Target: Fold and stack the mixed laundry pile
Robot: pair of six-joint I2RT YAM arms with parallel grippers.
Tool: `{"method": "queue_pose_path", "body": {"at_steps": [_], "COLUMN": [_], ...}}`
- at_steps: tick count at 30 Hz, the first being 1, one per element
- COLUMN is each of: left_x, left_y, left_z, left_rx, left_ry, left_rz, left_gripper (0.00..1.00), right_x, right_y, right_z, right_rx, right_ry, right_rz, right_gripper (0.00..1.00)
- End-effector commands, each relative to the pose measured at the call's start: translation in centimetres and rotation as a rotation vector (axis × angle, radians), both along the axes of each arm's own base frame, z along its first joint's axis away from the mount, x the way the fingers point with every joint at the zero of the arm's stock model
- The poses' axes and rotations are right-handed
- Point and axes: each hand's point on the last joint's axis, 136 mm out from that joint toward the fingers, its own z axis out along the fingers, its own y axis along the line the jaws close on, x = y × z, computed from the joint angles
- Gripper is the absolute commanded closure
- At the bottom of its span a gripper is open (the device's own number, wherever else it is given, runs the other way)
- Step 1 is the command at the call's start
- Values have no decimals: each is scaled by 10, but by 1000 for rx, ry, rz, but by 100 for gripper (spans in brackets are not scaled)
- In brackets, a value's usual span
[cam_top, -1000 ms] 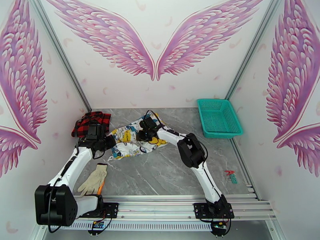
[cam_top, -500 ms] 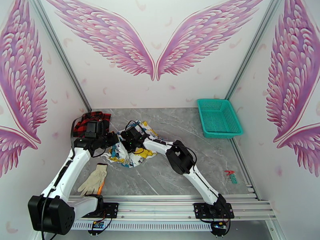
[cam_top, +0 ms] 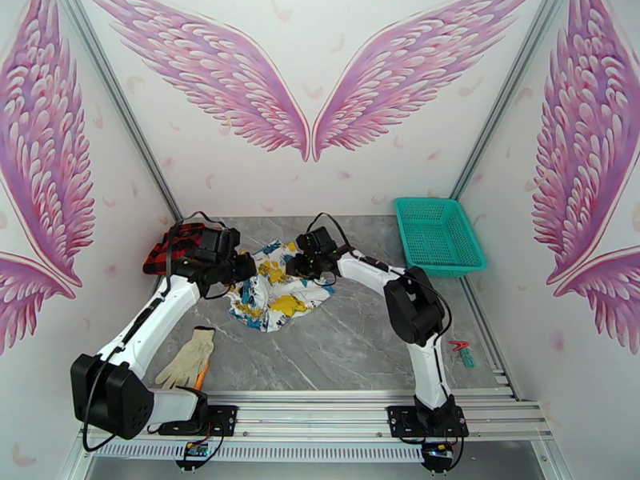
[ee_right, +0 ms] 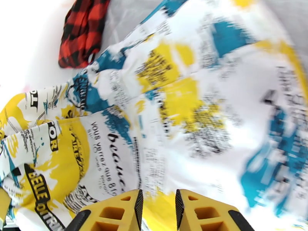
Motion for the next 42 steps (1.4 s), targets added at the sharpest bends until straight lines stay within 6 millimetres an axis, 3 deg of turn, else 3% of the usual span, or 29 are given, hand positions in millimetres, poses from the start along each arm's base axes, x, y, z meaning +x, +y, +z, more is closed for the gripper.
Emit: {"method": "queue_pose_path", "body": {"at_steps": [1, 9, 18, 20, 25, 30, 33, 35, 38, 42], "left_x": [23, 49, 78, 86, 105, 119, 114, 101, 74, 40], "left_y": [-14, -57, -100, -111, -137, -131, -118, -105, -80, -53], "left_z": [26, 19, -16, -26, -35, -4, 25, 28, 4, -48], "left_rx": [-18, -2, -5, -20, -66, -50, -12, 24, 73, 121], "left_ry": [-68, -56, -12, 2, -9, -95, -164, -170, -117, -13], "left_rz": [25, 16, -7, -14, -18, -9, -13, -20, -24, -25], "left_gripper": [100, 100, 100, 88, 47, 41, 41, 44, 53, 63], "right_x": [-5, -5, -13, -16, -26, -32, -39, -43, -43, -35], "right_y": [-22, -78, -113, -119, -128, -132, -118, -99, -61, -10], "right_z": [-7, -5, -7, -9, -7, 15, 32, 39, 45, 39], "right_rx": [-37, -78, -124, -142, -172, -183, -149, -142, -124, -120], "right_ry": [-26, -53, -67, -66, -69, -113, -144, -157, -175, -181], "right_rz": [-21, -117, -155, -159, -152, -142, -98, -50, 21, 105], "right_gripper": [68, 68, 68, 67, 65, 64, 62, 61, 61, 62]}}
